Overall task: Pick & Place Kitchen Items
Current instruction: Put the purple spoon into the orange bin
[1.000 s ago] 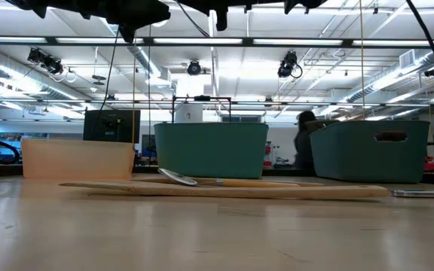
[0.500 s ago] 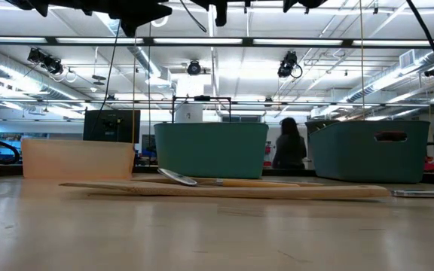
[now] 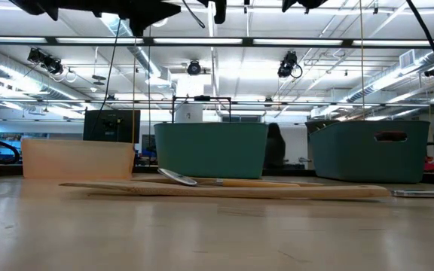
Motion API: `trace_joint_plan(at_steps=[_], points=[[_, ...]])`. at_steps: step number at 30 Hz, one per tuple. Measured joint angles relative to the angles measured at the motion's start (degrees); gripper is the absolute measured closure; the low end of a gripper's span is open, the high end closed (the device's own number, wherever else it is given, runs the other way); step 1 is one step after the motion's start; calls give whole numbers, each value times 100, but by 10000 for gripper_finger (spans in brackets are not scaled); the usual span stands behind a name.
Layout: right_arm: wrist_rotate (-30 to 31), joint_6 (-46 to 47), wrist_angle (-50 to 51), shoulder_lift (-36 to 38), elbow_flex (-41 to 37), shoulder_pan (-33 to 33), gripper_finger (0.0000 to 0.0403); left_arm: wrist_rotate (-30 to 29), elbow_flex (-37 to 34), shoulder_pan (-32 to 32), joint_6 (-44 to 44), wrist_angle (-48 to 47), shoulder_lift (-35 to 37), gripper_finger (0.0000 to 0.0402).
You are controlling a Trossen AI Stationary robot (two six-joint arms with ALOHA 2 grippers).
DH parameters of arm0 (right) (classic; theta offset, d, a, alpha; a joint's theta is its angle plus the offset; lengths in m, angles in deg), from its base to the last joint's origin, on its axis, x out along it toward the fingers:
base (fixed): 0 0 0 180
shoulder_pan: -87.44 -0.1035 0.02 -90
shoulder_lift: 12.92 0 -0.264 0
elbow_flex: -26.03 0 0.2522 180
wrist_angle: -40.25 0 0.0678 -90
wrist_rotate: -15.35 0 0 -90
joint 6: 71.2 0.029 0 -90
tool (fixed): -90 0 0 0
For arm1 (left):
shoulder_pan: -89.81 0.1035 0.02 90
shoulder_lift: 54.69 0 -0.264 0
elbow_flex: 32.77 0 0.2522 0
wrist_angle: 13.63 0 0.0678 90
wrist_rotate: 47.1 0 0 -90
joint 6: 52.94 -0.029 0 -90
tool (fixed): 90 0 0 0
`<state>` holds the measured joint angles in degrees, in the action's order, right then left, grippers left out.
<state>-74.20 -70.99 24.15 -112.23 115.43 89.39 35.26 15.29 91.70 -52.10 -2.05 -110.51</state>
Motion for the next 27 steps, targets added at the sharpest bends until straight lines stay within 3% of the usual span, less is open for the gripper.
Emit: trace_joint_plan(at_steps=[9,27], points=[[-3,17,23,0,0,0,386,2,4,2,1,751,-506,211],[-2,15,44,0,0,0,386,2,7,1,3,1359,-910,226]])
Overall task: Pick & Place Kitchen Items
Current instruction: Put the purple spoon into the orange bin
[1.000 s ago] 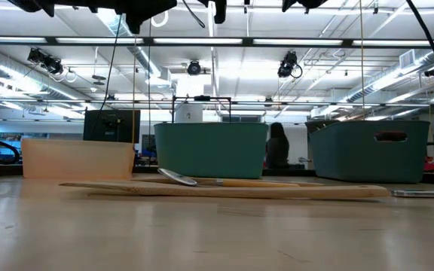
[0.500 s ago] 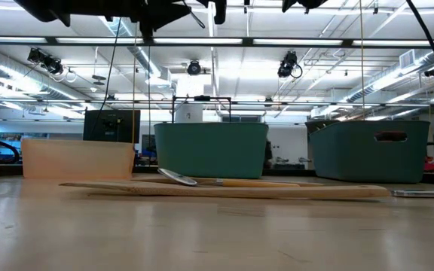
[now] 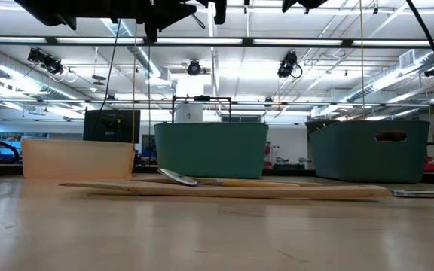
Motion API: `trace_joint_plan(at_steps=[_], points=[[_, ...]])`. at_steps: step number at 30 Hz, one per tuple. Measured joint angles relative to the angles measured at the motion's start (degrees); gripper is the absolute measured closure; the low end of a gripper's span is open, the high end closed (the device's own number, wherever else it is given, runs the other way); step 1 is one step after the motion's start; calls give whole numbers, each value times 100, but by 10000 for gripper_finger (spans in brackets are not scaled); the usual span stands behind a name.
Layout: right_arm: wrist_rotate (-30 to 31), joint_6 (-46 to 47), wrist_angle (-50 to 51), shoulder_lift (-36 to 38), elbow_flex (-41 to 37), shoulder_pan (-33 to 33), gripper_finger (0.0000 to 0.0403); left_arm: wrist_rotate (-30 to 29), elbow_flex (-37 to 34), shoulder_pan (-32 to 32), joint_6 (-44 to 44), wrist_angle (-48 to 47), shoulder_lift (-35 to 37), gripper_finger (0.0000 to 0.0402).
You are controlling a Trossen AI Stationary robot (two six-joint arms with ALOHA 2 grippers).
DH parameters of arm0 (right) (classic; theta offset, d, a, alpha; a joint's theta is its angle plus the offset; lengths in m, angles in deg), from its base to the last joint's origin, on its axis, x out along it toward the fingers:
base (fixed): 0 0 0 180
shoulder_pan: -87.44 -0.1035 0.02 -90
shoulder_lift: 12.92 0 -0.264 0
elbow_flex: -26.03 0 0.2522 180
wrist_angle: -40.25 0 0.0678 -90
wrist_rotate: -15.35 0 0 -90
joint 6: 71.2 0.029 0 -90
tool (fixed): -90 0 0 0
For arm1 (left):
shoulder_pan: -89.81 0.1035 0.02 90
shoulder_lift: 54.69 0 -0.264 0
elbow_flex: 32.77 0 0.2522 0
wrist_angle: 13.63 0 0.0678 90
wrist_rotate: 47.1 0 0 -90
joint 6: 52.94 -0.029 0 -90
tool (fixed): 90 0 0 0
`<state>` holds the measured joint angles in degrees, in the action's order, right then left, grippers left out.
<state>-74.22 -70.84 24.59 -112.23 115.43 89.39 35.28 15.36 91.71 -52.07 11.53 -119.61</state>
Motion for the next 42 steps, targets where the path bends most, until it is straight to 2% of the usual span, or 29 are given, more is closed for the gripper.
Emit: trace_joint_plan(at_steps=[4,11,14,30,37,42], points=[[2,-2,4,0,0,-2,386,0,0,-1,-2,-7,1,267],[-5,-29,26,0,0,-1,386,-3,0,-3,11,-13,1,365],[-11,-15,41,0,0,-2,396,5,0,-3,-1,-25,3,392],[3,-81,50,0,0,-2,394,2,-2,-1,0,-23,5,396],[345,-88,70,-2,0,-2,339,-44,-2,6,-4,-72,3,396],[358,-142,87,-2,0,-2,327,-31,-2,3,-2,-142,3,396]])
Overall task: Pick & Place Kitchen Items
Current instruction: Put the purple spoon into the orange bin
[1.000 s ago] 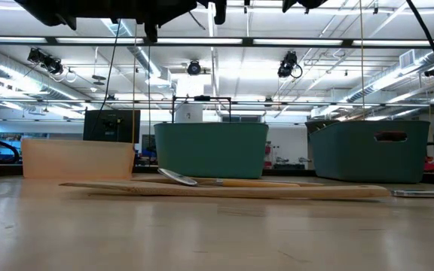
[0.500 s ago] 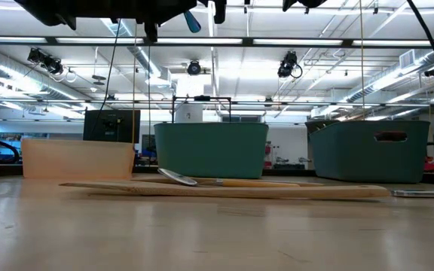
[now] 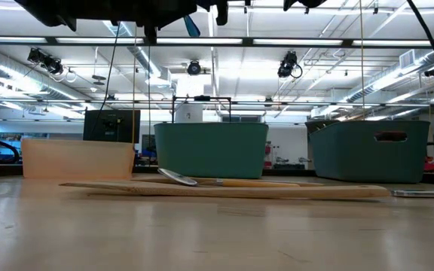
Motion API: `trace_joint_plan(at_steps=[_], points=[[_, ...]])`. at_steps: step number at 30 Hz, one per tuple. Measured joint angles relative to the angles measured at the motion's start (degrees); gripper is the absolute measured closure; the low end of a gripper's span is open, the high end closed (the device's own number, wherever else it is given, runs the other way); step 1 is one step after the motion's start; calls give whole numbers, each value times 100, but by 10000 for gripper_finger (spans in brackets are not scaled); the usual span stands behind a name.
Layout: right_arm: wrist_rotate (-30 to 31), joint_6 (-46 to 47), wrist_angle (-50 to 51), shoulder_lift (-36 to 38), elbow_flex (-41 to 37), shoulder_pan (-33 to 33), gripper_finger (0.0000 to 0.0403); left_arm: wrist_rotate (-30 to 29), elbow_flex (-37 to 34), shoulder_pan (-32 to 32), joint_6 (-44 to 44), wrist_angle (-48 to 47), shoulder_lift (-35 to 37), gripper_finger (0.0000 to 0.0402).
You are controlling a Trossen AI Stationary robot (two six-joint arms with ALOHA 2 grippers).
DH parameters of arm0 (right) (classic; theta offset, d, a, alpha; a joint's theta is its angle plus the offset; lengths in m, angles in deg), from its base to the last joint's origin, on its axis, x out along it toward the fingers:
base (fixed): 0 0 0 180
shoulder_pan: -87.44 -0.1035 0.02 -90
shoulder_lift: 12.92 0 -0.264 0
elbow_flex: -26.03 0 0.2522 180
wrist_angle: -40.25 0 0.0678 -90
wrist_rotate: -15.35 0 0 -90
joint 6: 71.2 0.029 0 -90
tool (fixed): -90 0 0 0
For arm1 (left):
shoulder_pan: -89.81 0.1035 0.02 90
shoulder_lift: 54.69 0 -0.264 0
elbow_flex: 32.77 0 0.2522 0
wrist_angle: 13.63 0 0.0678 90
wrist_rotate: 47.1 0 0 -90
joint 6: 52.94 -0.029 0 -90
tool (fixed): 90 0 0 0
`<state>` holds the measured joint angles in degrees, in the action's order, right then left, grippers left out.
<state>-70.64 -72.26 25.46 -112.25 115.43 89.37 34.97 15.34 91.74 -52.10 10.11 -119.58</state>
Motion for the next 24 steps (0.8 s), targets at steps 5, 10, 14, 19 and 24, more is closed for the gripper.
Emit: trace_joint_plan(at_steps=[5,10,14,19,24], points=[[7,-91,2,0,0,4,325,-35,0,-2,0,-80,34,396],[152,-99,304,96,0,36,324,-299,-6,-2,-4,-521,251,396],[518,-192,675,280,2,58,323,-439,-7,-9,-4,-894,531,396],[832,-250,1155,495,2,52,323,-653,-7,-7,-3,-1590,965,396],[911,-251,1507,560,2,50,323,-1280,-7,13,222,-2631,1516,396]])
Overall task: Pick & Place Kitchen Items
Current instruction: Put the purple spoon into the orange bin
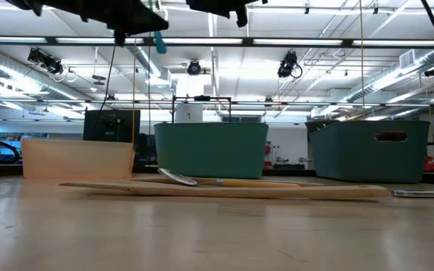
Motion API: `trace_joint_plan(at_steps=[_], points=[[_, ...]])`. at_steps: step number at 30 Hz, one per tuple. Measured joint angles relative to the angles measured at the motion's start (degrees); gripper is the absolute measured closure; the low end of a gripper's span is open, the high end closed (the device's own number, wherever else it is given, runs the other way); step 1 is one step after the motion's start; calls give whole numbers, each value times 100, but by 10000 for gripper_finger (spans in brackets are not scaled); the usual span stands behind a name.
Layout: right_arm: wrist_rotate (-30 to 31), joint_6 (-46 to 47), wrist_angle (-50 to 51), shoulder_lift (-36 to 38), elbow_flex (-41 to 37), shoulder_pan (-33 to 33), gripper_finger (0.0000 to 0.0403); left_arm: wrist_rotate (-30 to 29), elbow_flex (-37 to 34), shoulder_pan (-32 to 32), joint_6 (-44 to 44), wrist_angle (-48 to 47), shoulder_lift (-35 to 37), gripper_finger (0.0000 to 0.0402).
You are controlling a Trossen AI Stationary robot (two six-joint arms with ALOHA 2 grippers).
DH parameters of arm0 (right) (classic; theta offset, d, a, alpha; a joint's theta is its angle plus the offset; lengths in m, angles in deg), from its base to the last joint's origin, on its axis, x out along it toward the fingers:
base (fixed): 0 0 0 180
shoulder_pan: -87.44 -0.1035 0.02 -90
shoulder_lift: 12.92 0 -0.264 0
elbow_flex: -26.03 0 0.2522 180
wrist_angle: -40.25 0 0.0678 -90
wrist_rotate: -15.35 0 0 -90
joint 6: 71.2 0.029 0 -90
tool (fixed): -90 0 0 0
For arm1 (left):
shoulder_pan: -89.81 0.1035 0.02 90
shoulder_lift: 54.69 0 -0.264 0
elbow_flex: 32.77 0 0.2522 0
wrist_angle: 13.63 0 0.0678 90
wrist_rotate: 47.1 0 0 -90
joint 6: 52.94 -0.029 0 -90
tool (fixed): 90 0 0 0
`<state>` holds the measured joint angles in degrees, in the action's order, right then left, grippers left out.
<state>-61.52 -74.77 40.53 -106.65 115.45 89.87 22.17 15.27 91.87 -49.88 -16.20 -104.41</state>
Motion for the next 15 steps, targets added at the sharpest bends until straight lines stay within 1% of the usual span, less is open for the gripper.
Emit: trace_joint_plan(at_steps=[2,5,11,15], points=[[0,6,59,0,0,0,323,-254,0,31,248,-415,248,396],[0,10,146,0,0,2,323,-476,0,103,655,-1016,574,396],[-27,24,175,0,0,-32,323,-514,2,295,1152,-1919,973,396],[-54,26,211,0,0,-83,323,-662,2,492,1328,-2512,1114,397]])
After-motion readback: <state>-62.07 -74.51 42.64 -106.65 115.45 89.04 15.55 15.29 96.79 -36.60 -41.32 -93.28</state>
